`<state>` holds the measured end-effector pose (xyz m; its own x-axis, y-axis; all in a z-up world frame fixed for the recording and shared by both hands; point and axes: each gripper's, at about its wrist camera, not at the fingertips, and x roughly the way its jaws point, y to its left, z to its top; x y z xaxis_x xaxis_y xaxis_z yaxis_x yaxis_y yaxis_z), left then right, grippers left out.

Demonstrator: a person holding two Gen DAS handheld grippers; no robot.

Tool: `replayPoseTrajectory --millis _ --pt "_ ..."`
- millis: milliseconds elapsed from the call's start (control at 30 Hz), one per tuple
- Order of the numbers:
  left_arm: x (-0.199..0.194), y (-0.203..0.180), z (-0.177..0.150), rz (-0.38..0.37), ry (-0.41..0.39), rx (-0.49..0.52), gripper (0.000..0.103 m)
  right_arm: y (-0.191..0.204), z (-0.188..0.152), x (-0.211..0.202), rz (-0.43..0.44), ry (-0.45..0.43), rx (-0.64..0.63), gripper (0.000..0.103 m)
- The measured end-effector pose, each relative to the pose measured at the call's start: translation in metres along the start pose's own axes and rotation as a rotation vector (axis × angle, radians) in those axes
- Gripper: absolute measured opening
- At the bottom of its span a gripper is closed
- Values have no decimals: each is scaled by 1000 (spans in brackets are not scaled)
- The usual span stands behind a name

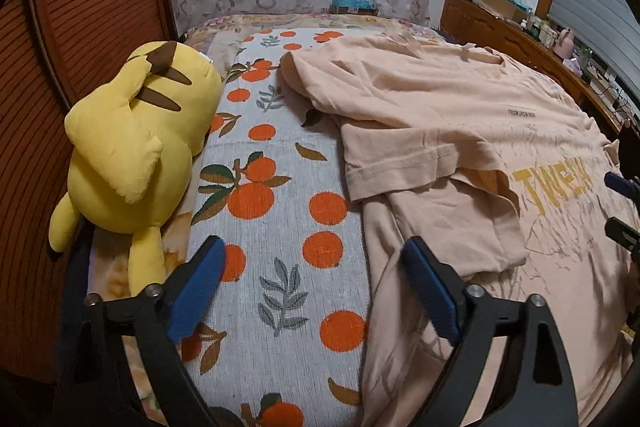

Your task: Fold small clothes

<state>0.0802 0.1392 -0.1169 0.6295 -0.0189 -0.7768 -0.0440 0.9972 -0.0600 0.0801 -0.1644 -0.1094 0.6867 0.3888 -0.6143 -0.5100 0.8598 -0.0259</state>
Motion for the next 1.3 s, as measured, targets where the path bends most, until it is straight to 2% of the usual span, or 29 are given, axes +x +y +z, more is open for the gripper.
replayPoseTrajectory --millis 333,533,633,700,800,1100,1167,1233,1300 --pt "1 -3 1 6 3 9 96 6 2 3 0 12 -44 102" --pt "1 -3 2 7 4 10 96 12 21 3 58 6 -76 99" --pt "-2 -1 1 21 -6 -2 96 21 41 0 97 -25 -106 92" --pt "-8 2 0 38 -32 -14 96 29 53 2 118 -36 -132 81" --pt "-21 7 -4 31 -70 -40 96 46 70 10 145 -56 -188 74" --pt "-70 26 -13 -3 -195 -126 96 99 113 62 255 -88 -313 66" --pt "-76 26 -15 3 -207 -126 96 110 115 75 268 -71 -356 64" --pt "-80 25 -16 16 -218 -117 96 125 117 95 298 0 -388 64" --pt "-81 26 -17 29 -222 -111 96 133 116 112 292 66 -416 56"
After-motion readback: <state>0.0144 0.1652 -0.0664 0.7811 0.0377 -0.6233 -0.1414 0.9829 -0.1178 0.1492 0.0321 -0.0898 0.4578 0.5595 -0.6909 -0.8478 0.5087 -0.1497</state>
